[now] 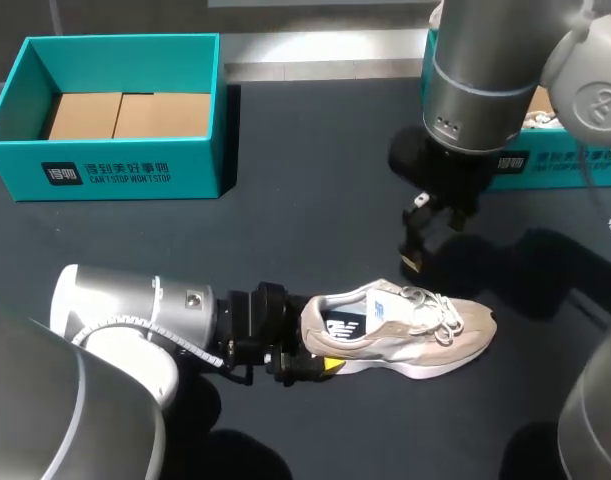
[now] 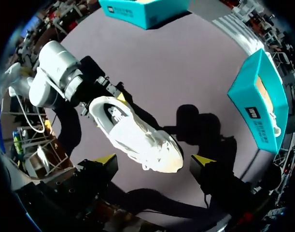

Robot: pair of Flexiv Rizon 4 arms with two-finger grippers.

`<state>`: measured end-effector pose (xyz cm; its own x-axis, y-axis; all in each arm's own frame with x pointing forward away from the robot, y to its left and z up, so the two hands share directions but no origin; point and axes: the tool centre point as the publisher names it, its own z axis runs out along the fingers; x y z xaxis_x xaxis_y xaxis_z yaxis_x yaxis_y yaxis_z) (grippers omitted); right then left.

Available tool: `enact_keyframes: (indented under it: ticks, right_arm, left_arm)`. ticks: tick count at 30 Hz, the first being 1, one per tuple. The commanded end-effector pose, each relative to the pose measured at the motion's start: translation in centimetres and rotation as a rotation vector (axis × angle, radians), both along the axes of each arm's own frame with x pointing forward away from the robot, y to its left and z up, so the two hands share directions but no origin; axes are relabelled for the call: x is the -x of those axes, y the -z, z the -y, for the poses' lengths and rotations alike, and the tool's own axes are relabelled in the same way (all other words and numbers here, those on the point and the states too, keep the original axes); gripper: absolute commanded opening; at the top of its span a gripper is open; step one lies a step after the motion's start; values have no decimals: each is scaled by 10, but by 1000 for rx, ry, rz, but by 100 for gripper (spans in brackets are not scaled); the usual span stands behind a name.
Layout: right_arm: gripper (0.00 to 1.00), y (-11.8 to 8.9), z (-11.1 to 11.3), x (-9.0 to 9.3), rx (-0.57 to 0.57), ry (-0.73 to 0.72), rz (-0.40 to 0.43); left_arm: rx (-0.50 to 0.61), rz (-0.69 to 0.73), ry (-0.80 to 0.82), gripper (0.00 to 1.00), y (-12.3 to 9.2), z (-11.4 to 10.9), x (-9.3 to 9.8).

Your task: Take the shoe out of the shoebox, open the shoe tongue, remove and reinsert the insole, then place the shoe into the shoebox

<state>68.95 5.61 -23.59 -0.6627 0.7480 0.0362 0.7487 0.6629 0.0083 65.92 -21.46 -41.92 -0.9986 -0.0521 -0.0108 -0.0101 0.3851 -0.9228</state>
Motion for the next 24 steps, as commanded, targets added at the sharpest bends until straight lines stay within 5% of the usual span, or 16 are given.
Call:
enact_keyframes:
  ticks: [1, 9, 15, 24]
  right_arm:
    - [100, 2, 0, 0, -18, 393, -30]
    - [100, 12, -22, 12, -1, 517, -69]
    - [100, 23, -48, 29, 81, 616, 16]
    - [100, 39, -59, 31, 128, 750, 124]
  left_arm:
    - [-2, 0, 0, 0, 1, 2, 0]
    - [-2, 0, 0, 0, 1, 2, 0]
    - [-2, 0, 0, 0, 1, 2, 0]
    - [-2, 0, 0, 0, 1, 2, 0]
